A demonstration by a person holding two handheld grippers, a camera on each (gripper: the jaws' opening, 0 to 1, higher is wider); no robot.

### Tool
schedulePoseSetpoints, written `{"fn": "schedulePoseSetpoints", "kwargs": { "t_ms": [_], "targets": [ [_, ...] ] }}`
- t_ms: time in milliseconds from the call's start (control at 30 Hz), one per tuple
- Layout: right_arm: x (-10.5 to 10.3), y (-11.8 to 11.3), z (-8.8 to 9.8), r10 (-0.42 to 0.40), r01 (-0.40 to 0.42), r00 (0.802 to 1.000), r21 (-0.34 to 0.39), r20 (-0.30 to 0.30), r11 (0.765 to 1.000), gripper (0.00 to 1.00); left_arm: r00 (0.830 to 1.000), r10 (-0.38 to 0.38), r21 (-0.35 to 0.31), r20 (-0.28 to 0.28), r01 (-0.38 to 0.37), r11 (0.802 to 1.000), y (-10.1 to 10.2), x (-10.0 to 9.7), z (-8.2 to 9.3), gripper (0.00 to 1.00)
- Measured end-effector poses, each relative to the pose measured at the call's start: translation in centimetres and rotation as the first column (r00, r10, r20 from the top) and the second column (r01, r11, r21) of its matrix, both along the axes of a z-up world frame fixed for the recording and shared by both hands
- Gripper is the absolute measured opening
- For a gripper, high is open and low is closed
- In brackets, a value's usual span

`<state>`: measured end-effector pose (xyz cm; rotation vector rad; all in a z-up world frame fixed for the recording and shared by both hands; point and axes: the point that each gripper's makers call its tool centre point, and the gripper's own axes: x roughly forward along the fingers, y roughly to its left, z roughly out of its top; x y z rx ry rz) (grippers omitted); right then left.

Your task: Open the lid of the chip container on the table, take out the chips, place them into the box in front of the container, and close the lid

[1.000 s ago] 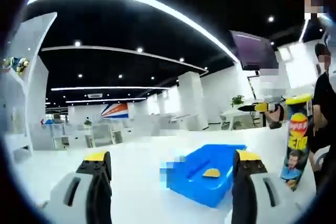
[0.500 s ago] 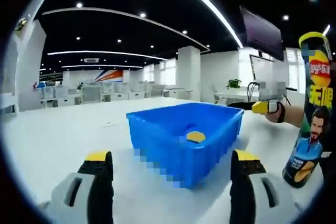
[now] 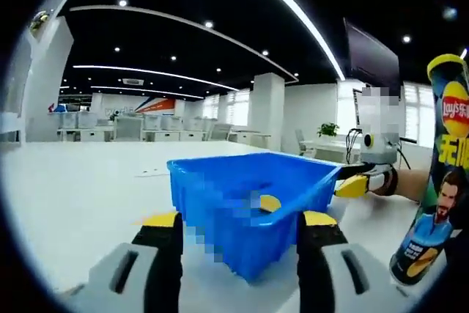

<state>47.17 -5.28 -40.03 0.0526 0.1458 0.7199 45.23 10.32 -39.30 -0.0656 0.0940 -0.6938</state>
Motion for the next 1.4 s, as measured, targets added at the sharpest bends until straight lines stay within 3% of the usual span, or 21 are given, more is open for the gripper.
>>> {"fn": "schedulePoseSetpoints", "kwargs": {
  "t_ms": [100, 167, 500, 867, 1133, 1400],
  "targets": [
    [-0.4, 0.3, 0.0, 0.011, -0.010, 0.999, 0.025, -0.038, 1.000, 0.52, 1.000, -0.004, 0.034, 0.009, 0.004, 0.999, -0.3, -0.5, 0.0, 0.41],
    [0.1, -0.3, 0.0, -0.021, 0.021, 0.999, 0.000, -0.026, 1.000, 0.49, 1.000, 0.008, 0.040, 0.020, -0.009, 0.999, -0.3, -0.6, 0.1, 0.38],
    [-0.4, -0.2, 0.4, -0.039, 0.040, 0.999, -0.034, 0.011, 0.999, 0.46, 0.995, 0.026, 0.119, 0.094, -0.037, 0.992, -0.2, -1.1, 0.8, 0.36],
    [-0.5, -0.5, 2.7, -0.049, 0.051, 0.995, -0.017, 0.091, 0.999, 0.45, 0.987, 0.040, 0.105, 0.157, -0.057, 0.993, -0.7, -1.3, 2.9, 0.37],
    [0.5, -0.2, 4.9, -0.056, 0.059, 0.987, -0.015, 0.152, 0.998, 0.45, 0.979, 0.040, 0.116, 0.201, -0.064, 0.991, -0.4, 0.7, 4.9, 0.37],
    [5.2, 0.2, 7.4, -0.062, 0.066, 0.980, -0.011, 0.189, 0.998, 0.45, 0.972, 0.038, 0.130, 0.232, -0.070, 0.989, -0.1, 5.9, 7.5, 0.38]
  ]
}}
